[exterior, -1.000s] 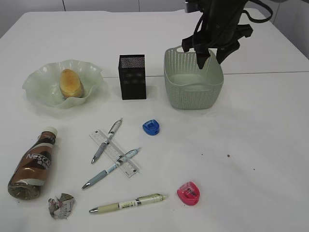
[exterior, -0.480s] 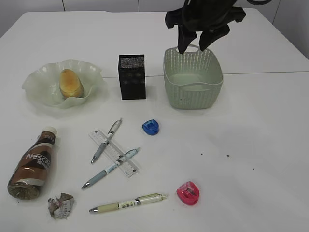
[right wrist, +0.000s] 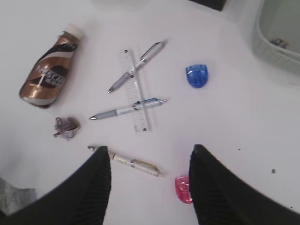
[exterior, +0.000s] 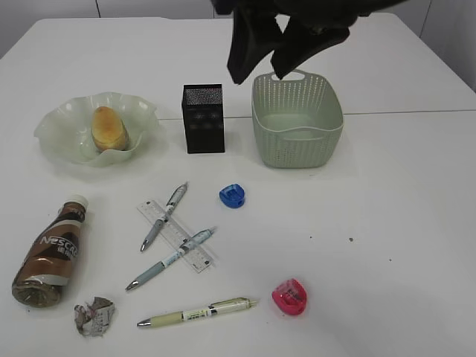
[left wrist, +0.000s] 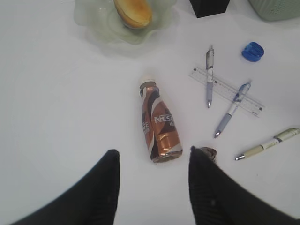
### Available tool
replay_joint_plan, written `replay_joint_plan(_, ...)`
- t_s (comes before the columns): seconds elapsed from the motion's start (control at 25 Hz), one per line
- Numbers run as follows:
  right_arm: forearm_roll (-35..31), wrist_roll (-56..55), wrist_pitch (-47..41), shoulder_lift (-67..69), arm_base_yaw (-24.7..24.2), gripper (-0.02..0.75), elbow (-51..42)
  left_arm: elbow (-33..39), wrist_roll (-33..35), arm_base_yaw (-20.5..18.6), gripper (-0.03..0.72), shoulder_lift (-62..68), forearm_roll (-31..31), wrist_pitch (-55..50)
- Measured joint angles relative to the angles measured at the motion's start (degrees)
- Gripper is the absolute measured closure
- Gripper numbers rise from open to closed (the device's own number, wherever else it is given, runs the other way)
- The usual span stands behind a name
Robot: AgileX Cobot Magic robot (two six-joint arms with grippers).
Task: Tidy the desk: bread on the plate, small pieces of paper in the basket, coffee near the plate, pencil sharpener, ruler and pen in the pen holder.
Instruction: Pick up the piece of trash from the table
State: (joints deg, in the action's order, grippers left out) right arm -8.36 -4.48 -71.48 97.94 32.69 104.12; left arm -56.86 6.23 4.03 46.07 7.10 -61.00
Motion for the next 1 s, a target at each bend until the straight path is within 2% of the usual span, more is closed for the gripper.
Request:
replay_joint_plan(0.44, -1.2, 1.6, -0.1, -0.5, 17.1, 0.339, -1.8, 0.0, -1.4, 0.0, 0.355, -10.9, -1.7, -11.0)
replay_joint_plan(0.68, -3.8, 2.0, 0.3, 6.4, 20.5, 0.339, -1.8, 0.0, -3.1, 0.0, 0.355, -15.0, -3.6, -11.3)
replay_joint_plan(1.0, -5.6, 6.5, 7.7, 14.6, 24.9, 0.339, -1.8, 0.0, -3.3, 0.0, 0.355, -17.0, -3.9, -11.5)
